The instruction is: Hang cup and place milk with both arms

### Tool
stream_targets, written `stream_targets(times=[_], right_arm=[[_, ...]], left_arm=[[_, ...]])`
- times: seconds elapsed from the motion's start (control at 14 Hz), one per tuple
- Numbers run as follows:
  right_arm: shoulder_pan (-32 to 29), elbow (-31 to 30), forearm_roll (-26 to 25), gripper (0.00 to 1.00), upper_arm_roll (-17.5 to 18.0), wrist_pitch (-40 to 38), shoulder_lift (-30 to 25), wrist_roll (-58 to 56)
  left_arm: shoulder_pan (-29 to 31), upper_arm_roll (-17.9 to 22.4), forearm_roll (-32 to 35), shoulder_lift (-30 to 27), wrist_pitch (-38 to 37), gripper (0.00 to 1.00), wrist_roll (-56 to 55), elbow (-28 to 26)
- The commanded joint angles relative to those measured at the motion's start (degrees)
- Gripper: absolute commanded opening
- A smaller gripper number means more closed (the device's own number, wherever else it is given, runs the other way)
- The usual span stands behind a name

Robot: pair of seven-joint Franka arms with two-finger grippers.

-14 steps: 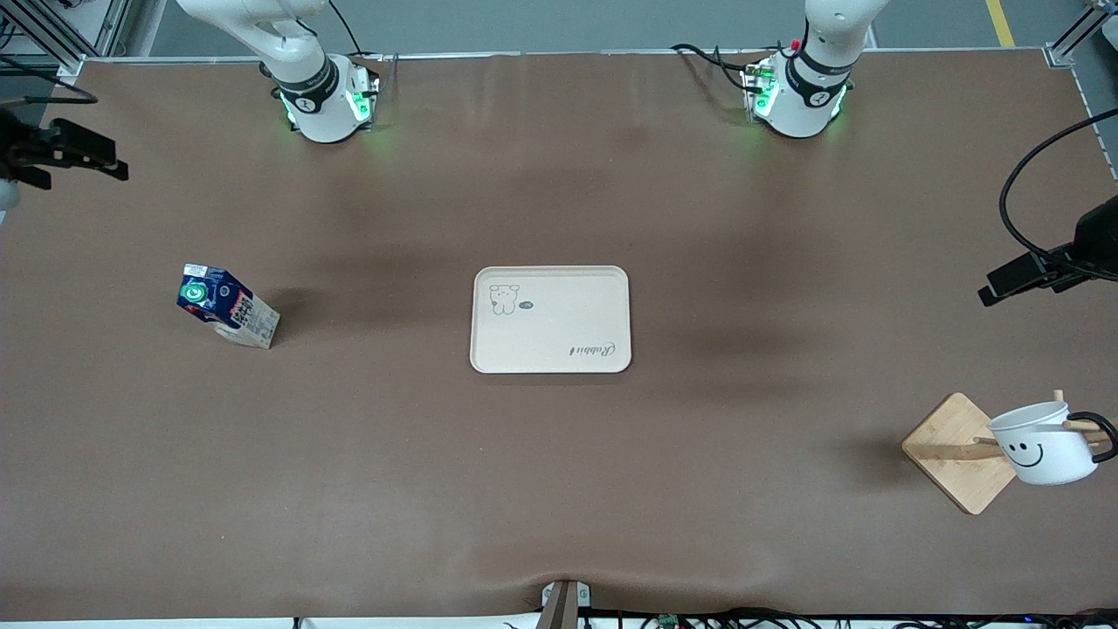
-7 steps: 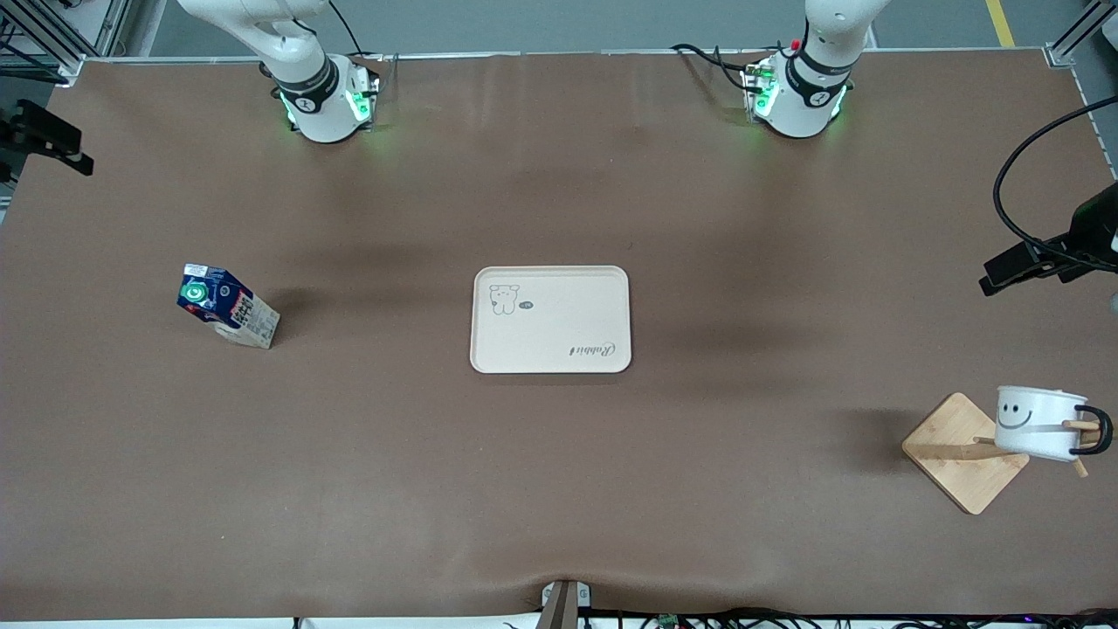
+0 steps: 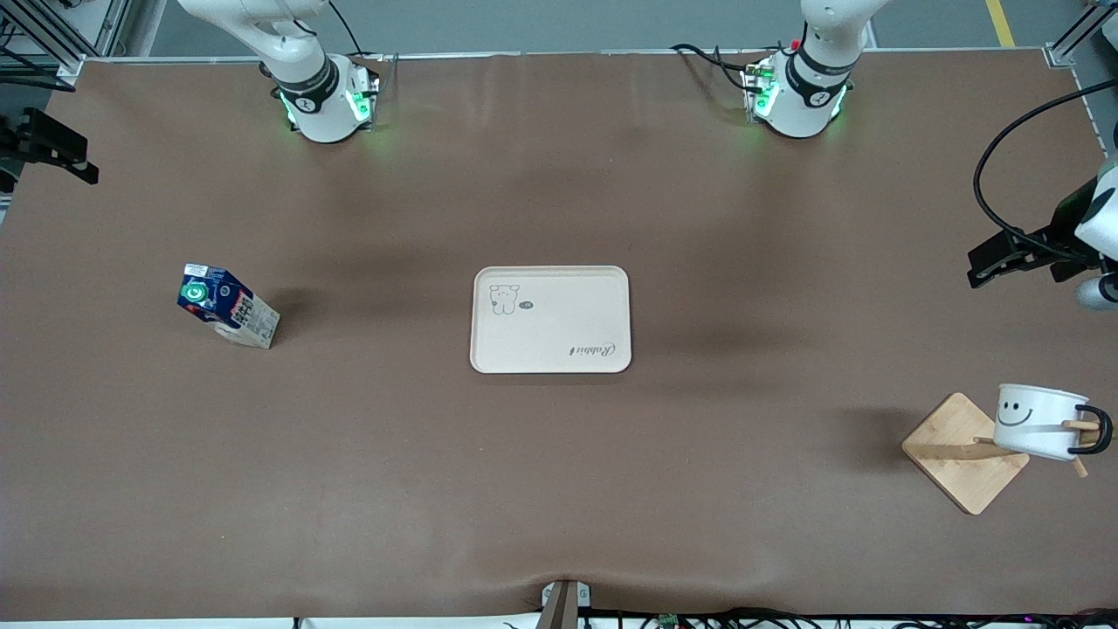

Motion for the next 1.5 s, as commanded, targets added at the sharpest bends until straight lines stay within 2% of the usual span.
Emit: stream_targets(times=[0.0, 0.14, 0.36, 0.71, 1.07, 1.43], right_arm=[[-1.2, 1.5, -0.8, 1.0, 1.3, -0.6, 0.6, -0.8], [-0.9, 1.5, -0.8, 1.0, 1.3, -0.6, 0.5, -0.8], [-1.1, 1.5, -0.4, 1.0, 1.1, -0.5, 0.5, -0.5], [-1.1, 1.3, -0.4, 1.0, 0.9, -0.6, 0.6, -0.4], [-1.2, 1.3, -0.4, 1.0, 0.9, -0.6, 0.6, -0.3], [-1.3, 1.3, -0.4, 1.0, 0.8, -0.4, 0.7, -0.3]], left_arm=[[-11.5, 12.9, -1.5, -3.7, -2.7, 1.0, 2.1, -1.0], [-20.1, 22.3, -3.2, -6.4, -3.2, 1.0, 2.3, -3.5], [-27.9, 31.5, -5.2, -10.2, -2.8, 1.0, 3.7, -7.3], [-30.8, 32.0, -5.3, -13.6, -3.5, 1.0, 2.7, -10.0], [-30.7, 30.6, -5.4, -13.5, -3.9, 1.0, 2.1, -9.7], [-30.3, 30.8, -8.7, -12.7, -3.5, 1.0, 3.6, -9.0]])
